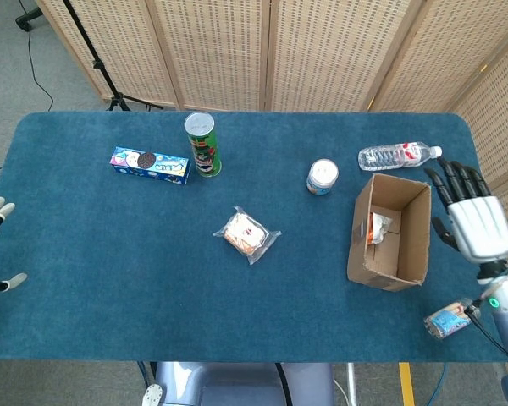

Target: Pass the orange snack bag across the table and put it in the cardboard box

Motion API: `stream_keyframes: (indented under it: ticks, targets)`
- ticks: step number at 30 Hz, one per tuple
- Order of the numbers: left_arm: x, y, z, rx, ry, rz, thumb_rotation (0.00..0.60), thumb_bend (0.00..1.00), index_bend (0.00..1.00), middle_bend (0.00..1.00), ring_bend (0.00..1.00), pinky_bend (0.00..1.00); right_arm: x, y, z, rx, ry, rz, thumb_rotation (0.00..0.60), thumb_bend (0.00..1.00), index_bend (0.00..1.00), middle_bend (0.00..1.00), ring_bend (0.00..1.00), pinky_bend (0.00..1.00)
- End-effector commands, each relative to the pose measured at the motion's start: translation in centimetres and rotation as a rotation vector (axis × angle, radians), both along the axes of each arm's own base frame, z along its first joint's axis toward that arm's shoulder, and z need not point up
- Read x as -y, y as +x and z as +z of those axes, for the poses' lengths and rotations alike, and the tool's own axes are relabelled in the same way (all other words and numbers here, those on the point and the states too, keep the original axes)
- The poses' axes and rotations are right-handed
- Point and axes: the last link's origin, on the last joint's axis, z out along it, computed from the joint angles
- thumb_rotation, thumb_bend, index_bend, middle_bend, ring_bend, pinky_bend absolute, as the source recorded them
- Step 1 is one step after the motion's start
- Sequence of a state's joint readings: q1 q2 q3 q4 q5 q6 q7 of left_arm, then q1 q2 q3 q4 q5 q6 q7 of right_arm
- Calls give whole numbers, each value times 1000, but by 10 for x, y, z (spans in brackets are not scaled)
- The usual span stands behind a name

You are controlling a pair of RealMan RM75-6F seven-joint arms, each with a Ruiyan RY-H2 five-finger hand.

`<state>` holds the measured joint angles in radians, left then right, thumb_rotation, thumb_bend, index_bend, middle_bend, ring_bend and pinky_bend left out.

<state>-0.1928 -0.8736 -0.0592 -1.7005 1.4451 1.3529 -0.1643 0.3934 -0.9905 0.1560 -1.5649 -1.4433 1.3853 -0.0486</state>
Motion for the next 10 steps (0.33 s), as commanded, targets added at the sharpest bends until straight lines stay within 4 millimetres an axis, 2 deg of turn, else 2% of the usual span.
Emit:
stream_keyframes:
  ticks: [1,6,10]
  targets:
    - [2,0,-1,-3,6,-3,600,0,0,0,0,0,-32,-18,4,126,-26,-21,600,6,0,0,0,93]
    - [5,-2,-3,-1,33,-8,600,0,0,0,0,0,-61,-40,-7,234,-47,-68,600,0,0,0,0,56]
    - [8,-5,-4,8,58,-15,600,0,0,0,0,0,-81,-52,-19,253,-60,-117,600,0,0,0,0,22]
